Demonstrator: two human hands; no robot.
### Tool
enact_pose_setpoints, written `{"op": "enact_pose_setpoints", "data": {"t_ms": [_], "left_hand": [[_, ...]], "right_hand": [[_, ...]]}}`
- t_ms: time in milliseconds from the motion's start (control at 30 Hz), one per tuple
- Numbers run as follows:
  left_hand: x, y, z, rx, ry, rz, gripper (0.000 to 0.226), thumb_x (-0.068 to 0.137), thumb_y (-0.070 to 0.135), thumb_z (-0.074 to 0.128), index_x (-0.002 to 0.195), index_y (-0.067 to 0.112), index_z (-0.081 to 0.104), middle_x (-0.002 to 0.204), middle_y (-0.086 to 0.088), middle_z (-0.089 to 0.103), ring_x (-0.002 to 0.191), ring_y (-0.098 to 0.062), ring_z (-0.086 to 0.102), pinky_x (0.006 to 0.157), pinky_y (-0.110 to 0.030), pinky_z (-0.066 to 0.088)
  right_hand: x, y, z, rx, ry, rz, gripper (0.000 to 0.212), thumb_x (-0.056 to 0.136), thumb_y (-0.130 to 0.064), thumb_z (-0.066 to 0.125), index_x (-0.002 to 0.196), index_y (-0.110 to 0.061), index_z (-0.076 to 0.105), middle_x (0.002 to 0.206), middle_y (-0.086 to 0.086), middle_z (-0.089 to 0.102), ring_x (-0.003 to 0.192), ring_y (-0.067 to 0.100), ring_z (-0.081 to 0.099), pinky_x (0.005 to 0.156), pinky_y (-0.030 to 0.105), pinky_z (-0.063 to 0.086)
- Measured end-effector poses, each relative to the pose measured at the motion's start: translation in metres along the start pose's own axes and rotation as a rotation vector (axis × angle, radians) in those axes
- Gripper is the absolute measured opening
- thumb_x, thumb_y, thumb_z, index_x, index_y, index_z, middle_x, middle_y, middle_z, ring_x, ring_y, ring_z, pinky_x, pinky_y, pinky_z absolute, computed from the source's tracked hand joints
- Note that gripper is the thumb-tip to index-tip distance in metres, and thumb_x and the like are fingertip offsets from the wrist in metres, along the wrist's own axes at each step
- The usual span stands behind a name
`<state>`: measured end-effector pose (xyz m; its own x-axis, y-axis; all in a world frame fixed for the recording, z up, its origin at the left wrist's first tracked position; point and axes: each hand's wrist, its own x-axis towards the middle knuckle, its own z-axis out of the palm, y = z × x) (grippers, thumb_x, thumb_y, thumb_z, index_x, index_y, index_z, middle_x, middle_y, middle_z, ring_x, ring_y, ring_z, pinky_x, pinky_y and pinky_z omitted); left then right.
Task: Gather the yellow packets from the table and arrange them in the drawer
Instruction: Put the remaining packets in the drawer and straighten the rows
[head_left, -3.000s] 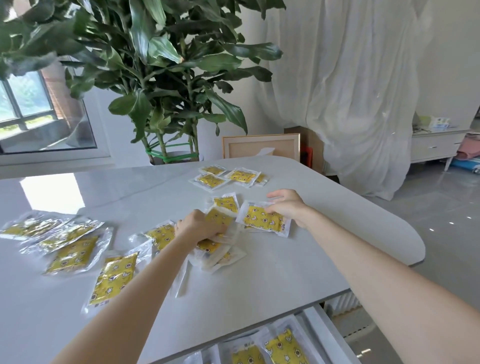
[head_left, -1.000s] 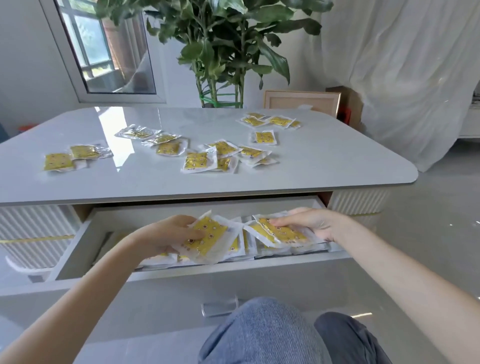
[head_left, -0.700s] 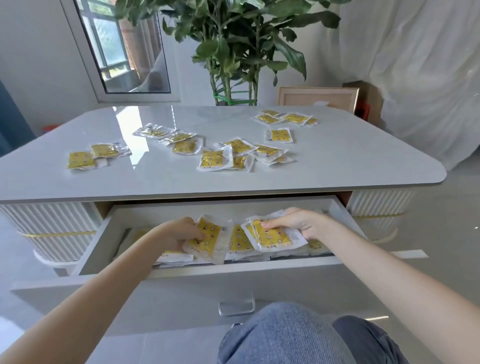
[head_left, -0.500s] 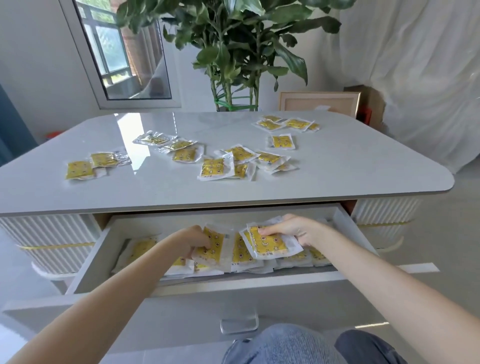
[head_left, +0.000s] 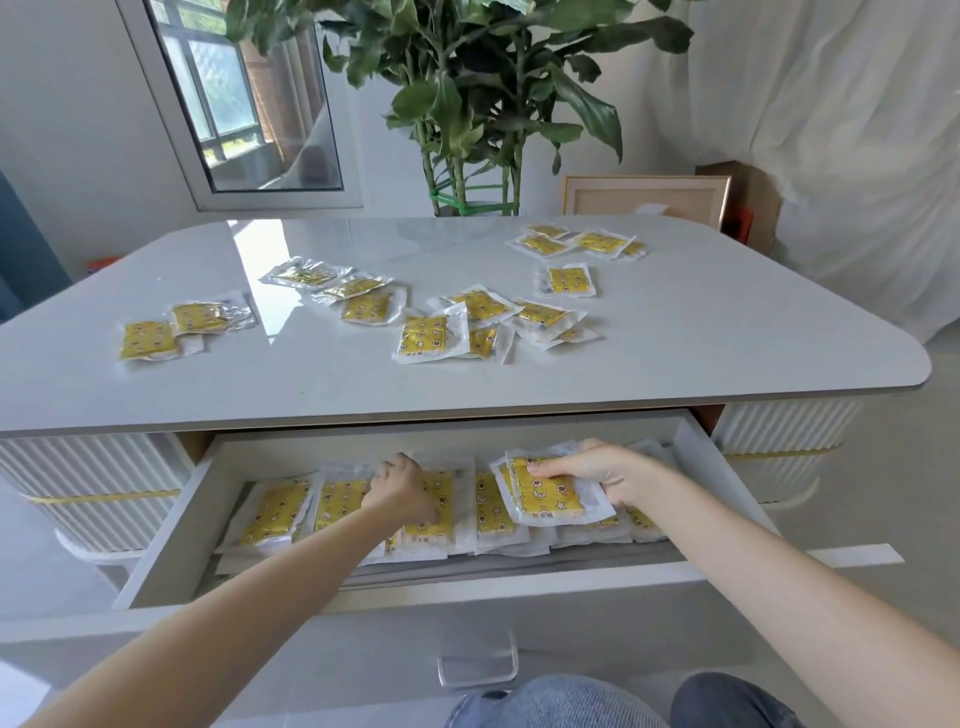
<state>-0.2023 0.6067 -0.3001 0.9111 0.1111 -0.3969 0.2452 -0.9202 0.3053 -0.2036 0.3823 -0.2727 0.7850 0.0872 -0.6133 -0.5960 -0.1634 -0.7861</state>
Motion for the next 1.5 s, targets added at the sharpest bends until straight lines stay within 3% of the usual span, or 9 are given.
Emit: {"op": "enact_pose_setpoints", "data": {"t_ms": [233,467,733,933,1067,1167,1233,1400,1500], "left_hand": [[-0.012,0.0,-0.004,0.182,0.126,0.198,0.068,0.081,0.032,0.067,0.135,0.011,0.032,0.131,-0.013,0.033,0.124,-0.03,0.035,0.088,-0.034,0.048],[-0.02,0.038,0.001,0.067,0.047,0.472,0.038,0.09,0.028,0.055,0.127,0.021,0.052,0.126,-0.001,0.057,0.121,-0.021,0.049,0.095,-0.033,0.045],[-0.016,0.089,0.018,0.179,-0.025,0.572,0.051,0.089,0.022,0.052,0.139,0.023,0.042,0.139,-0.003,0.045,0.13,-0.027,0.036,0.099,-0.036,0.041],[-0.012,0.107,0.026,0.303,-0.099,0.645,0.063,0.085,0.025,0.059,0.144,0.022,0.036,0.149,0.002,0.034,0.134,-0.024,0.026,0.102,-0.038,0.038],[-0.012,0.113,0.032,0.418,-0.134,0.66,0.084,0.077,0.037,0.07,0.148,0.026,0.027,0.154,0.007,0.026,0.14,-0.023,0.019,0.111,-0.042,0.021],[-0.012,0.117,0.035,0.494,-0.165,0.655,0.094,0.072,0.037,0.076,0.149,0.024,0.023,0.155,0.005,0.023,0.142,-0.024,0.015,0.116,-0.048,0.012],[-0.011,0.121,0.038,0.514,-0.163,0.661,0.095,0.071,0.039,0.077,0.148,0.023,0.024,0.156,0.004,0.023,0.143,-0.024,0.014,0.116,-0.049,0.012],[-0.012,0.131,0.047,0.54,-0.113,0.686,0.083,0.065,0.054,0.075,0.132,0.016,0.043,0.139,-0.003,0.043,0.133,-0.026,0.028,0.11,-0.043,0.026],[-0.016,0.136,0.053,0.542,-0.097,0.707,0.096,0.066,0.061,0.071,0.141,0.016,0.031,0.14,-0.009,0.04,0.134,-0.03,0.026,0.112,-0.046,0.026]], "right_hand": [[-0.008,-0.001,-0.009,0.0,0.072,-0.018,0.08,0.072,0.0,0.08,0.138,0.005,0.036,0.101,0.024,0.07,0.064,0.025,0.073,0.053,0.042,0.06],[-0.02,0.003,-0.039,-0.118,0.195,0.011,0.051,0.069,-0.002,0.083,0.116,0.006,0.062,0.103,0.02,0.071,0.092,0.031,0.071,0.086,0.048,0.056],[-0.027,-0.001,-0.057,-0.055,0.281,0.126,0.049,0.087,-0.003,0.065,0.131,0.009,0.047,0.12,0.01,0.06,0.118,0.03,0.056,0.089,0.029,0.044],[0.011,0.016,-0.064,-0.053,0.334,0.151,0.053,0.091,-0.006,0.062,0.139,0.004,0.041,0.145,0.014,0.044,0.129,0.029,0.048,0.107,0.038,0.041],[0.008,0.014,-0.064,-0.371,0.486,0.046,0.034,0.094,-0.009,0.057,0.125,0.0,0.048,0.126,0.014,0.056,0.111,0.03,0.061,0.082,0.033,0.057],[0.001,0.012,-0.072,-0.793,0.592,-0.057,0.02,0.097,-0.014,0.05,0.113,-0.004,0.056,0.107,0.011,0.064,0.07,0.021,0.068,0.05,0.022,0.05],[-0.003,0.012,-0.077,-1.008,0.614,-0.112,0.013,0.096,-0.011,0.047,0.1,-0.006,0.059,0.095,0.007,0.064,0.064,0.019,0.066,0.049,0.023,0.05],[-0.017,0.007,-0.091,-1.325,0.726,-0.15,0.018,0.095,-0.008,0.05,0.078,-0.01,0.054,0.095,0.009,0.062,0.097,0.027,0.064,0.063,0.026,0.04],[-0.021,0.011,-0.096,-1.352,0.745,-0.173,0.027,0.09,0.008,0.048,0.069,-0.007,0.044,0.078,0.006,0.053,0.092,0.028,0.062,0.065,0.028,0.04]]}}
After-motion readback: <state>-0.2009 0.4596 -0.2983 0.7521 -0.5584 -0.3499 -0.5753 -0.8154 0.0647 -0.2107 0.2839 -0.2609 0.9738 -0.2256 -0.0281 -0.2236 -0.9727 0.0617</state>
